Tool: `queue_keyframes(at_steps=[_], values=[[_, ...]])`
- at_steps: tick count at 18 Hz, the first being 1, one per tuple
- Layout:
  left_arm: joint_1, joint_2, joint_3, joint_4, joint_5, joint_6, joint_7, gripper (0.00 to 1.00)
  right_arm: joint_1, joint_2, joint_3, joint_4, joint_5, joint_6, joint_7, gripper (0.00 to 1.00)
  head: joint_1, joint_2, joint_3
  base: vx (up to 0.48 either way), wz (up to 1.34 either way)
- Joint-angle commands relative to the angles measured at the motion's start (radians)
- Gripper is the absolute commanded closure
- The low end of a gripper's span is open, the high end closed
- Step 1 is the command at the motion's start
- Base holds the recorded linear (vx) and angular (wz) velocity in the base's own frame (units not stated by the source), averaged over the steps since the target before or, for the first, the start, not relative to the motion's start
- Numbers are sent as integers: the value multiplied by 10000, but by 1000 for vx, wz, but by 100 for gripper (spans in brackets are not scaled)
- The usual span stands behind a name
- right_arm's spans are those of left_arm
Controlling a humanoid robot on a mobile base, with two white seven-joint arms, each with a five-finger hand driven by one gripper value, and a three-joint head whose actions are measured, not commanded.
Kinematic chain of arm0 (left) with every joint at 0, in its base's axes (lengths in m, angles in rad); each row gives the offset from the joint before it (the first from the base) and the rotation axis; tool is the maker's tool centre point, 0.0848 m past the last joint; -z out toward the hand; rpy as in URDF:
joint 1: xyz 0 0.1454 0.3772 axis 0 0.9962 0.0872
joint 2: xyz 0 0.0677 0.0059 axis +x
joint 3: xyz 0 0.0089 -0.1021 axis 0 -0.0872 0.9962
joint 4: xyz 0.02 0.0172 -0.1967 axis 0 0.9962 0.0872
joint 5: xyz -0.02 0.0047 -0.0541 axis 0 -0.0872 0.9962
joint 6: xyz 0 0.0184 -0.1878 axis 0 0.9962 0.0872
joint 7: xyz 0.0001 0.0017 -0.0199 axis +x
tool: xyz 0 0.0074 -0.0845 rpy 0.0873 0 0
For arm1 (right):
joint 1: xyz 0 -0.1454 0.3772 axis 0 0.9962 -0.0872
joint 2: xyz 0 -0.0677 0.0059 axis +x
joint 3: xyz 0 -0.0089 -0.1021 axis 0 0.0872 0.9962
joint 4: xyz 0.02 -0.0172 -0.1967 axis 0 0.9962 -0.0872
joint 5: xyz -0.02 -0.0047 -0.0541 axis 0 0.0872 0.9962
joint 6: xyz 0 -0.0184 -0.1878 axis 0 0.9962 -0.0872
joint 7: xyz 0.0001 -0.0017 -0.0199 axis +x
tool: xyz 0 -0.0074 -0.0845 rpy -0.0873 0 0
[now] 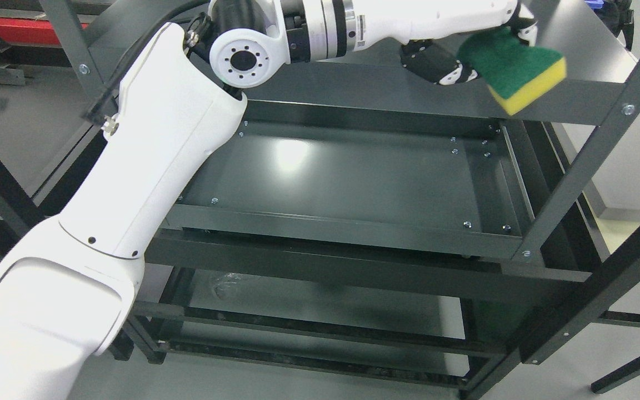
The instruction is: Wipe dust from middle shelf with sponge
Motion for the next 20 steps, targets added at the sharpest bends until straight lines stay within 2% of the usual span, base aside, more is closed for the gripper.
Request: queue_keyframes(at_steps=[1,5,9,13,16,19,20], values=[[775,-69,-324,-762,3445,117,208,77,-8,-174,0,-175,0,738,3,0,0,0,0,0,0],[2629,-69,-938,-853,4525,209,224,78,-8,-174,0,-175,0,723,3,0,0,0,0,0,0],[5084,-69,-1765,-1634,5414,179,254,78,7,-174,0,-175,0,723,3,0,0,3,0,0,0],[6650,-69,-2059,-1789,5676,194,667,77,-8,-174,0,-175,0,723,3,0,0,3,0,0,0],[7893,-69,-1662,-1805,5677,270,2378,74,7,-174,0,-175,0,723,3,0,0,3,0,0,0],[8493,-69,-499,-2003,5631,898,5768,73,7,-174,0,-175,0,723,3,0,0,3,0,0,0],[8555,-69,-38,-2019,5585,1082,5792,73,7,-174,0,-175,0,723,3,0,0,3,0,0,0]])
